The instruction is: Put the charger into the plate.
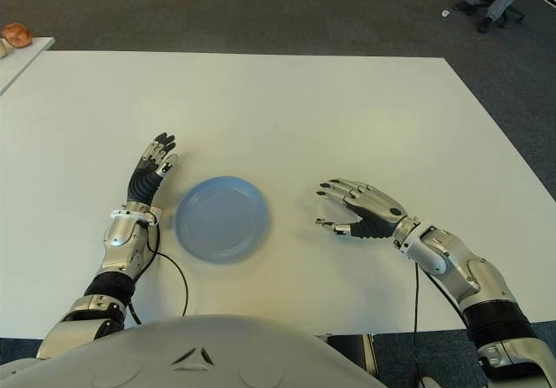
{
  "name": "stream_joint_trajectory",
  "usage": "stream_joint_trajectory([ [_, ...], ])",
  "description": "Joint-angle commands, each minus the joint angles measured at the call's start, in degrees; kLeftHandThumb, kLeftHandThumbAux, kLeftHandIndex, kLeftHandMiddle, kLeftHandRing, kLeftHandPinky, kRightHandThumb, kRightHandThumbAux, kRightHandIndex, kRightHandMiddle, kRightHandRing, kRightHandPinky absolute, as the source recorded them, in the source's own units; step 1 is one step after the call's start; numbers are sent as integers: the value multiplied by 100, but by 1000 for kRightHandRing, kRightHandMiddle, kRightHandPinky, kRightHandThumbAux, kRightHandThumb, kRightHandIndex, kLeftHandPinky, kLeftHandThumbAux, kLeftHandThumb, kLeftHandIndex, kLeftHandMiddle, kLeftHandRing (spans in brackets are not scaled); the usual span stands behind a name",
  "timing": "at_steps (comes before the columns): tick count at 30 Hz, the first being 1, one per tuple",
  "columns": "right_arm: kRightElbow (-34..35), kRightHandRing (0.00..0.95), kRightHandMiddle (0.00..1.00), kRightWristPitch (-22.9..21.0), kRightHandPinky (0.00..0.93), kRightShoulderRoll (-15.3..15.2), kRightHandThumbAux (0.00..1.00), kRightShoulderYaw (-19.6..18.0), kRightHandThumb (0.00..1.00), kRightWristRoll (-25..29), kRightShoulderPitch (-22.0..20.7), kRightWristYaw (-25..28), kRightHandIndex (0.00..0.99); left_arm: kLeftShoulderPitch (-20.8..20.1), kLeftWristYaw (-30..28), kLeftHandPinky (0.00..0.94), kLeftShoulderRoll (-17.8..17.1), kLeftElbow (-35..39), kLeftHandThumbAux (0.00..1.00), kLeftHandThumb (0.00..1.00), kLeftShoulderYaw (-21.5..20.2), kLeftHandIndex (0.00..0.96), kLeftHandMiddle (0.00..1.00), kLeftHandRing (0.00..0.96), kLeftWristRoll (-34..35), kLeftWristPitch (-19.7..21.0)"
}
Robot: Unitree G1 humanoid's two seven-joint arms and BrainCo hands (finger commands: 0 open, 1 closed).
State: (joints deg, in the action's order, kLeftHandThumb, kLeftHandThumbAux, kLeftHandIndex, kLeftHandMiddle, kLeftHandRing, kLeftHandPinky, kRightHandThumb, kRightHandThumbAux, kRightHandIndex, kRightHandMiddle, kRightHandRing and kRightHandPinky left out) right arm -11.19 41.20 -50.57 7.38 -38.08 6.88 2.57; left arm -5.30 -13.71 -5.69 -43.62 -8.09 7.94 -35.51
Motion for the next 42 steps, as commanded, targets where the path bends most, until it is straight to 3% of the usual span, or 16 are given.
stream_joint_trajectory([
  [1, -157, 0, 0, 78, 0, -31, 130, 35, 138, -203, -8, -165, 0, 435, -23, 93, 78, -470, 533, 0, 4, 57, 103, 83, -25, 301],
  [21, -878, 0, 0, 199, 0, 38, 136, 497, 183, -922, -502, -1029, 0, 517, 18, 105, 52, -344, 529, 0, 3, 71, 116, 96, -53, 255],
  [42, -1243, 0, 0, 175, 0, 60, 142, 896, 202, -884, -824, -971, 0, 710, -46, 98, -15, -27, 544, 0, 6, 55, 106, 89, 0, 440],
])
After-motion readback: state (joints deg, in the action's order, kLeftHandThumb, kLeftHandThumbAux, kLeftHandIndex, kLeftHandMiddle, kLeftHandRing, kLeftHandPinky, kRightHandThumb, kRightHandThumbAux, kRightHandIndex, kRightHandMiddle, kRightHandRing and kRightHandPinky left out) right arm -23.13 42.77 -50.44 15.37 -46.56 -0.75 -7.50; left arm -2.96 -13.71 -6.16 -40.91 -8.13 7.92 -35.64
